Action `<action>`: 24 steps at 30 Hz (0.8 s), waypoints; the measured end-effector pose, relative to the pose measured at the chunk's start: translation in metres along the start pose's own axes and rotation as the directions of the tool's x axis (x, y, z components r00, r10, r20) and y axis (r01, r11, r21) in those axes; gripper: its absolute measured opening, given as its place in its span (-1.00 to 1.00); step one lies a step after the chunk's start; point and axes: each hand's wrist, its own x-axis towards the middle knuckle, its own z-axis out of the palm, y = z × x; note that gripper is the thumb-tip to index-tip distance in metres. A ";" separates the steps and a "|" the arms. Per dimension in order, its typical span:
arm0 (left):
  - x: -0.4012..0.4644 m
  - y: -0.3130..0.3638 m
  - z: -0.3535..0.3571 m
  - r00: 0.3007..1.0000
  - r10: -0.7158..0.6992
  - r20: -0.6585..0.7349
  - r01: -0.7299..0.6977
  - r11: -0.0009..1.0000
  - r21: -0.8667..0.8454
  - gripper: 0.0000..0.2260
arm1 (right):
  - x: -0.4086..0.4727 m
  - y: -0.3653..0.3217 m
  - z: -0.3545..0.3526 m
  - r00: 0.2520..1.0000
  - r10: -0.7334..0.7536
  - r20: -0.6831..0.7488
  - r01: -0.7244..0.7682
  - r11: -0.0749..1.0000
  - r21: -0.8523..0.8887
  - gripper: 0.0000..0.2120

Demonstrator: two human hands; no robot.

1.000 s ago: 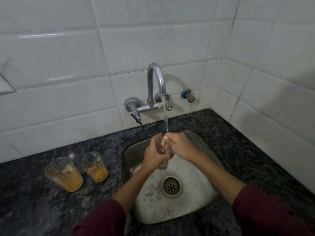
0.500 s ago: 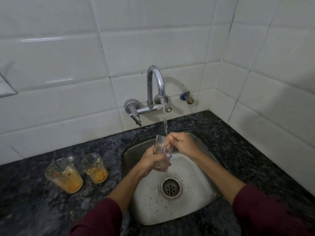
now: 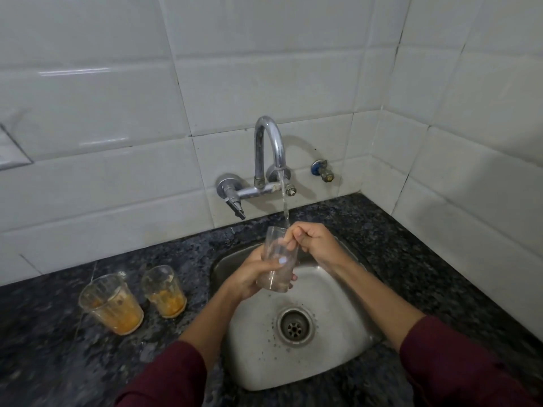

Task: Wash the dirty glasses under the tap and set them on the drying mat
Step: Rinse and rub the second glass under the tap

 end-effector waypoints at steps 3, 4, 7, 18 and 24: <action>-0.003 0.001 0.000 1.000 -0.028 0.005 0.028 1.000 -0.002 -0.48 | 0.000 -0.001 0.003 0.999 0.030 0.035 -0.030 0.999 -0.011 -0.70; -0.003 -0.001 0.002 0.998 -0.011 -0.060 0.014 0.999 0.046 -0.47 | 0.000 -0.001 0.005 0.999 0.043 0.028 -0.041 0.998 -0.051 -0.70; 0.003 -0.006 0.010 0.962 0.095 -0.256 -0.040 0.976 0.212 -0.44 | 0.004 -0.002 0.008 0.997 0.063 -0.032 -0.068 0.979 -0.192 -0.72; 0.012 -0.002 0.003 0.960 0.180 -0.215 -0.097 0.932 0.350 -0.31 | 0.011 -0.005 0.004 0.997 0.027 -0.068 -0.035 0.992 -0.123 -0.73; 0.006 0.005 0.002 0.997 0.032 -0.068 -0.031 0.999 0.021 -0.35 | 0.009 0.001 0.004 0.999 0.047 0.011 -0.047 0.999 -0.020 -0.69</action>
